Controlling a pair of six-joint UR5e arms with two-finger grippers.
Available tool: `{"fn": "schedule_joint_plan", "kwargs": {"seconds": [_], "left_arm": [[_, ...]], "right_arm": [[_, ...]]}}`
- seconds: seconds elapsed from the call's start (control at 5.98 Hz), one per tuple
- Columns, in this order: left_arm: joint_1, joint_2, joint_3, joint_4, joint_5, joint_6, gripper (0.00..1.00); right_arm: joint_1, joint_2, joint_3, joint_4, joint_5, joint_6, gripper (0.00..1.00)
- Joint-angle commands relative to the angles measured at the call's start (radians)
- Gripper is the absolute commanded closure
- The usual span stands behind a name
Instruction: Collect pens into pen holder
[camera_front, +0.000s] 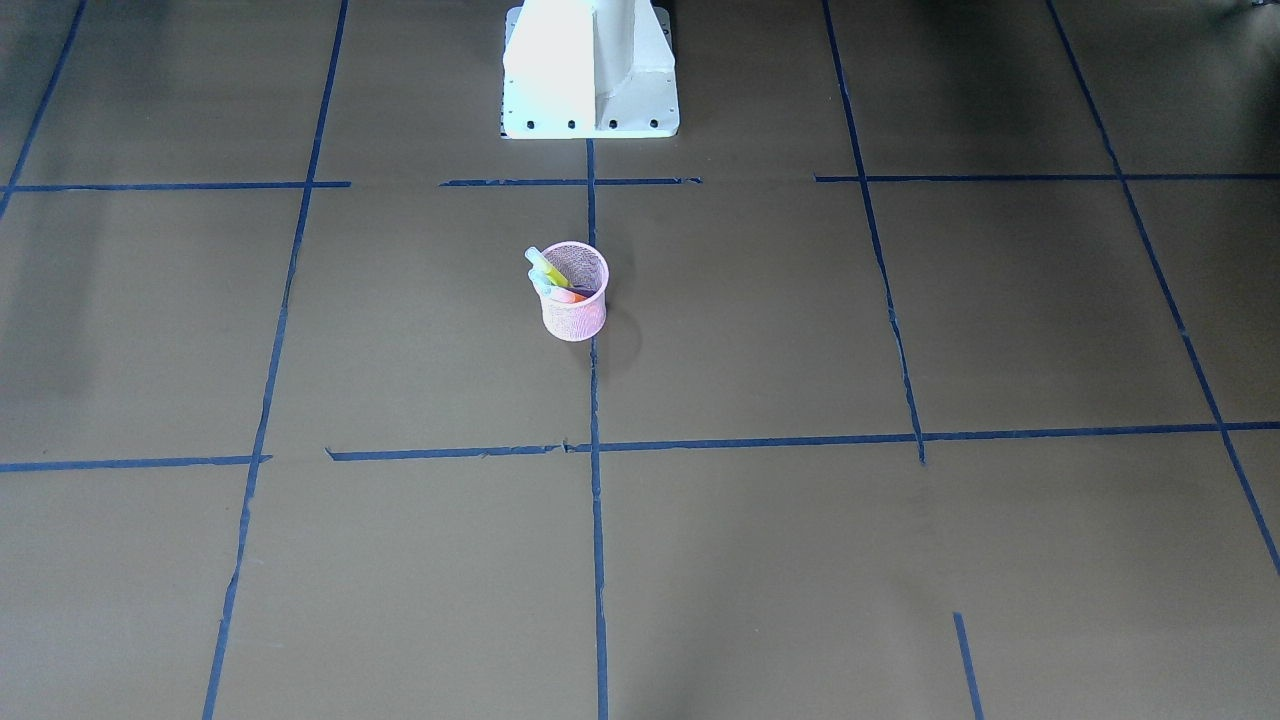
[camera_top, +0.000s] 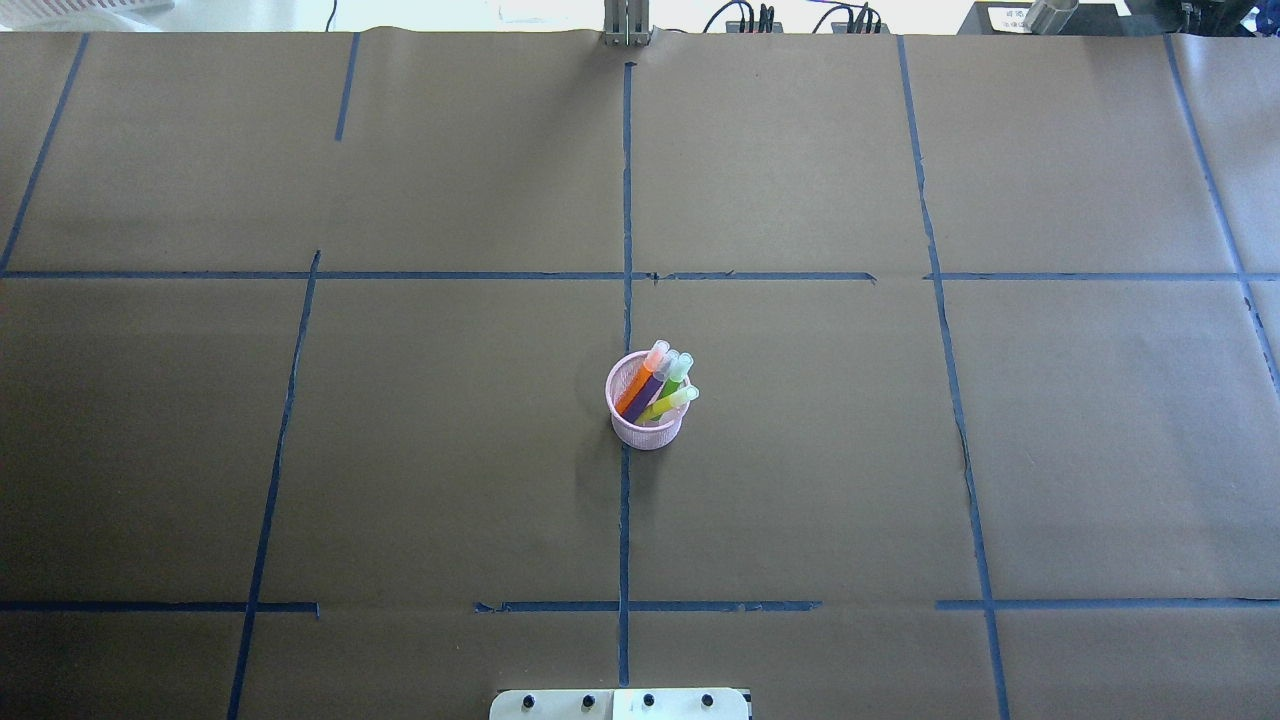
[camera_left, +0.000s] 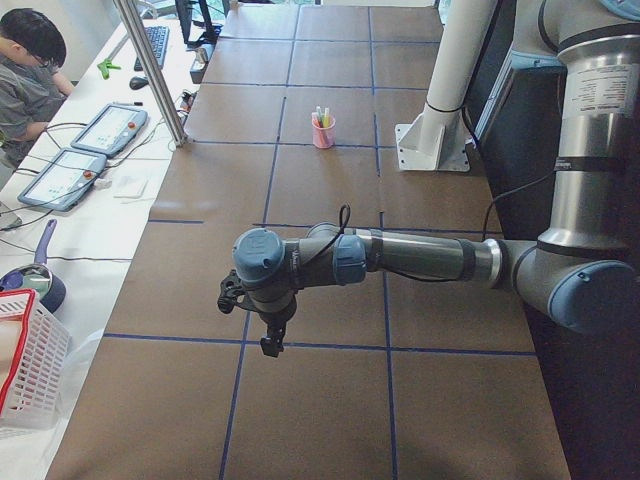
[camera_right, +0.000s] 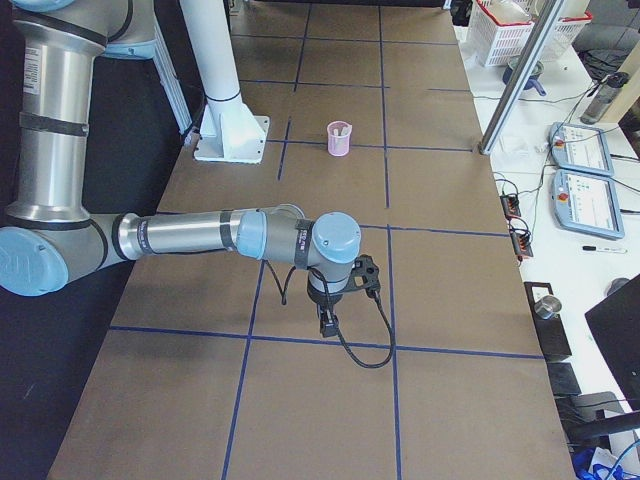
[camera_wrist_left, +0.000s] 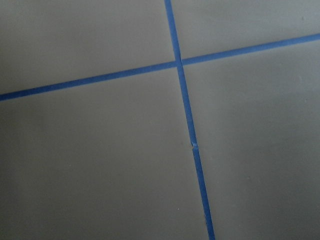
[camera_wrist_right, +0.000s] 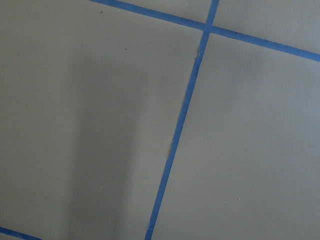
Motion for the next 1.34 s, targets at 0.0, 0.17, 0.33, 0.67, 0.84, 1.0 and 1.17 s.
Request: {"fn": "schedule_joint_plan", "kwargs": {"seconds": [0.0,0.17,0.33,0.67,0.84,1.0,1.17], "left_arm": [[0.0,0.011,-0.03,-0.018,0.007,-0.002,0.0],[0.004,0.013,-0.035,-0.02,0.006,-0.001,0.0],[0.004,0.014,-0.032,-0.02,0.006,0.003,0.0],[0.006,0.016,-0.017,-0.018,0.006,0.002,0.0],[0.006,0.016,-0.017,-0.018,0.008,0.002,0.0],[0.006,0.016,-0.017,-0.017,0.006,0.002,0.0],[0.004,0.02,-0.017,-0.015,0.008,0.002,0.0]], "right_arm": [[0.001,-0.004,-0.014,0.0,0.003,-0.001,0.0],[0.001,-0.005,-0.014,0.0,0.006,-0.001,0.0],[0.001,-0.01,-0.014,0.0,0.012,-0.001,0.0],[0.001,-0.012,-0.014,0.0,0.012,-0.003,0.0],[0.001,-0.016,-0.014,0.0,0.012,-0.003,0.0],[0.001,-0.016,-0.014,0.0,0.015,-0.003,0.0],[0.001,-0.016,-0.014,0.0,0.024,-0.003,0.0]]}}
